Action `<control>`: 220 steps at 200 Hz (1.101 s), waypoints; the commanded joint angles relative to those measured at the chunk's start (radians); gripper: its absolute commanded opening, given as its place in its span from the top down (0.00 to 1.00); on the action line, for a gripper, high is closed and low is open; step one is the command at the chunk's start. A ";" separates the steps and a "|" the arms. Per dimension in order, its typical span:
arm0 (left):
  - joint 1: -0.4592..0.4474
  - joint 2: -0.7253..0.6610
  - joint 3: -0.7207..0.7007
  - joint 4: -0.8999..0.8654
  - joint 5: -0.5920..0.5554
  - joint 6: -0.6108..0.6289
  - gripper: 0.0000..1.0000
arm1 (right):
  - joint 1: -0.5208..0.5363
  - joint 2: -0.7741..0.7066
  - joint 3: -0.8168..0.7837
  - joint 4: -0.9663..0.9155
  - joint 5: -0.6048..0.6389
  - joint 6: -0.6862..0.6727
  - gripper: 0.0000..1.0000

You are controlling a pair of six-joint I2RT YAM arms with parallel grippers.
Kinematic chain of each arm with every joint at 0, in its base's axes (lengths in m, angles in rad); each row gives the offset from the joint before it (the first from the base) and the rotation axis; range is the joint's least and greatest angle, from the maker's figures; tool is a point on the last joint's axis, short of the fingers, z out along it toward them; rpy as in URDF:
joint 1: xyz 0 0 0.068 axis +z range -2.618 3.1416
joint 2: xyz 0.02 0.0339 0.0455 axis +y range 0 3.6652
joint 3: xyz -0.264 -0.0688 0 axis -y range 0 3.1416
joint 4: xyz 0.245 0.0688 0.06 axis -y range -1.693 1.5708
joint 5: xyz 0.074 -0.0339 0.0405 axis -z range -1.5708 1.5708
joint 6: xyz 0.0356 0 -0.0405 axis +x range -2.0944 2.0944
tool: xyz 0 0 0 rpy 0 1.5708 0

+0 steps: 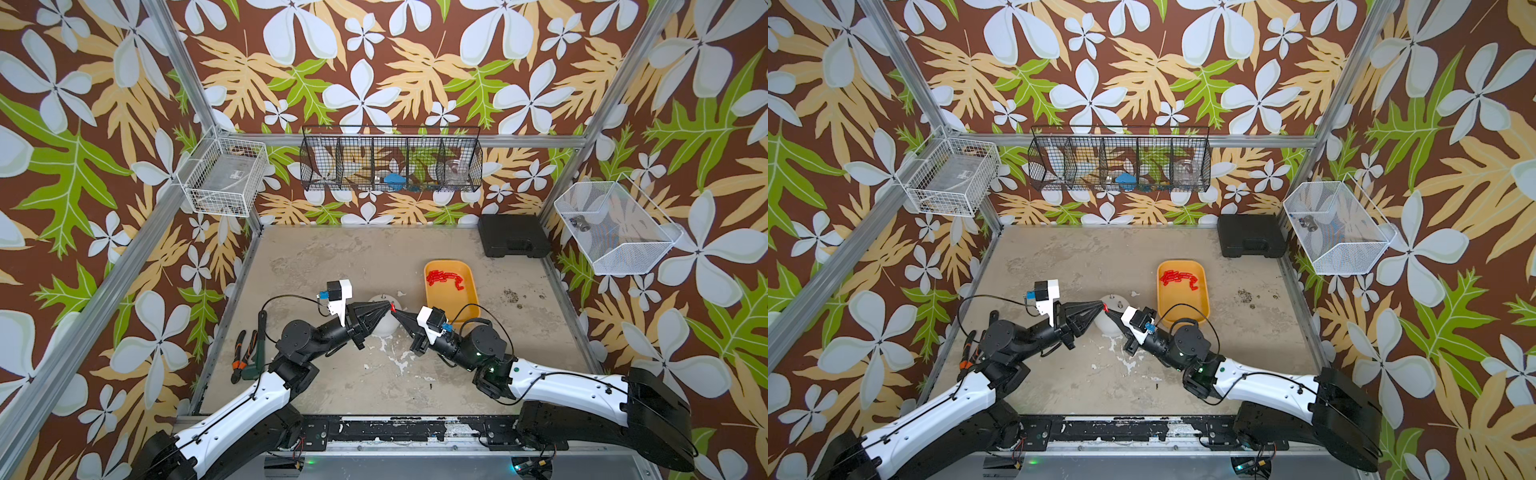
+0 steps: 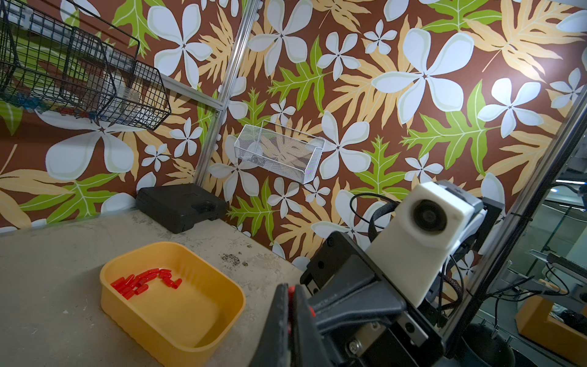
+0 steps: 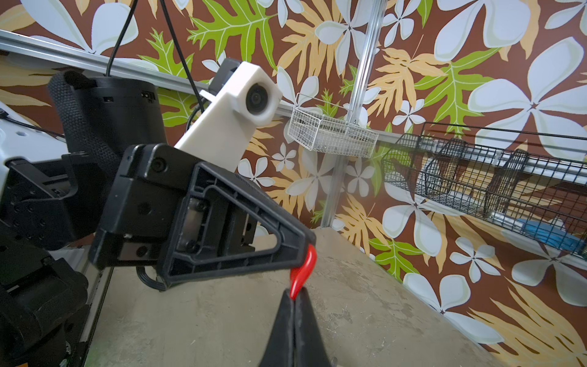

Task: Cover the protruding screws with screw protection sleeves
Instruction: Pick up the screw protection sleeve from the center of the board.

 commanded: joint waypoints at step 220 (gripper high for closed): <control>0.003 0.164 0.367 -0.668 -0.501 0.192 1.00 | 0.001 -0.013 -0.520 0.578 0.175 0.048 0.58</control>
